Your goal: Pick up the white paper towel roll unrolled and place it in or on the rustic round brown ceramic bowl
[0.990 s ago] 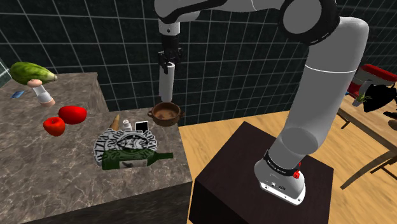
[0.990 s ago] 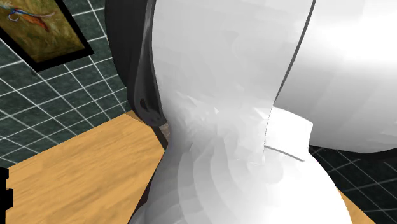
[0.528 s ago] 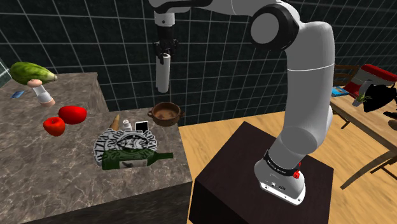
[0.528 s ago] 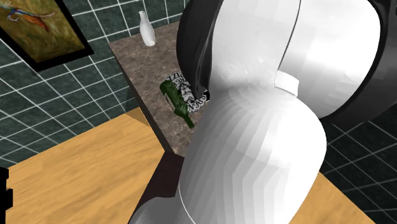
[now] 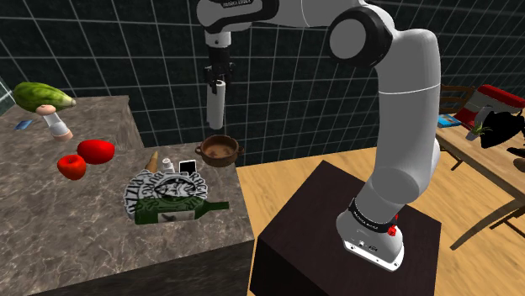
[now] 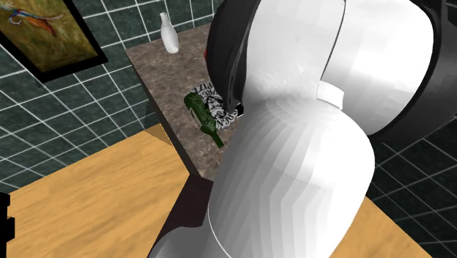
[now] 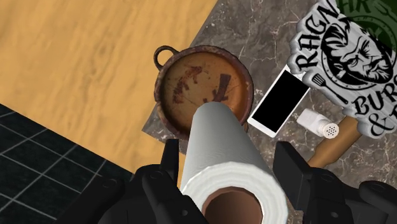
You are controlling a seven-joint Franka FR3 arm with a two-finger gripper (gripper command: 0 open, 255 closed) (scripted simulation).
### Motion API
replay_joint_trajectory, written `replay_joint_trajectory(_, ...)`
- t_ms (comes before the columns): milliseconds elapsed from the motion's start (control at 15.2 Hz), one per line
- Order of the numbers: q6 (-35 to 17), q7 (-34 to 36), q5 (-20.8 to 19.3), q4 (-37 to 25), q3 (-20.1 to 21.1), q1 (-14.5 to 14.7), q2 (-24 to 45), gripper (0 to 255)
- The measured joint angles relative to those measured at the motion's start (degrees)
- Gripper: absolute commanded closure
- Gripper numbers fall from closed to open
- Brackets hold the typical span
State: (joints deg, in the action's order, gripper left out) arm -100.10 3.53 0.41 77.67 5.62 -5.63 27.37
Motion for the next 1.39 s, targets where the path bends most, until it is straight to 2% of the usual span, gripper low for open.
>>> replay_joint_trajectory(726, -7.84, -0.24, -0.07, 6.56, -0.09, -0.07, 1.29, 255)
replay_joint_trajectory(1386, -13.54, -0.43, -0.24, 9.8, -0.23, -0.08, 3.77, 255)
